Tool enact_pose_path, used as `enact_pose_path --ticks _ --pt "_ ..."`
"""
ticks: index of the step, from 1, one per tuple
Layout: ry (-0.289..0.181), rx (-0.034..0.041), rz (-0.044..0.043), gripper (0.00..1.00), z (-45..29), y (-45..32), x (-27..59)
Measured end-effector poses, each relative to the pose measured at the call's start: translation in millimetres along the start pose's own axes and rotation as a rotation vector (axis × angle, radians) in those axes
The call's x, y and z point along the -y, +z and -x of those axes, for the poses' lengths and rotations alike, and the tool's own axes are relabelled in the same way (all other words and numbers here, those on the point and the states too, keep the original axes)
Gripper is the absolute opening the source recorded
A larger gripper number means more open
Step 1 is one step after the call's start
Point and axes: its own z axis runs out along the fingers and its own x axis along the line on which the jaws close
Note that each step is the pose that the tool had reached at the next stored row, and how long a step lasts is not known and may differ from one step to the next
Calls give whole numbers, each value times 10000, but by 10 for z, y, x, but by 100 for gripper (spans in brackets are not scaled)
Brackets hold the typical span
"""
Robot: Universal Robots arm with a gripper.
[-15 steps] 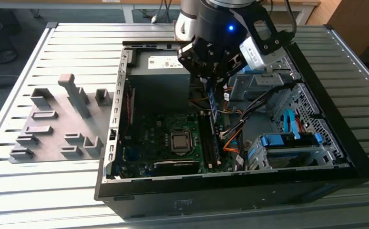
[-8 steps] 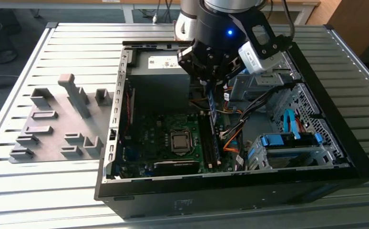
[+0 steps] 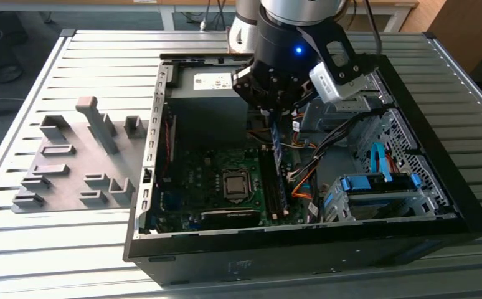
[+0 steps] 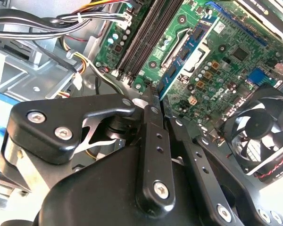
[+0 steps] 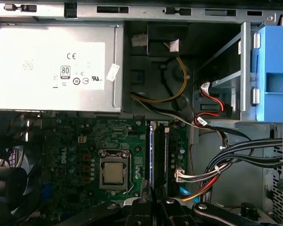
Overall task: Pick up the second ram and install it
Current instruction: 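Insert the second ram into the second slot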
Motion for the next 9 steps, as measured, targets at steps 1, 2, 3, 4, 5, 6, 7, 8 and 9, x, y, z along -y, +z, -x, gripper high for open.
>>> enact_pose_path --ticks 1,2,3,4,5,6,7,8,9 --pt "2 0 1 14 0 12 1" --pt "3 0 -1 14 0 23 3" --pt "2 0 0 14 1 33 6" --pt "3 0 0 14 1 44 8" --pt "4 -1 -1 14 1 59 10" --pt "5 0 0 14 1 77 11" --pt "8 0 -1 14 1 94 12" --pt "10 -1 -1 14 1 112 13" --pt "11 0 -1 14 1 132 13"
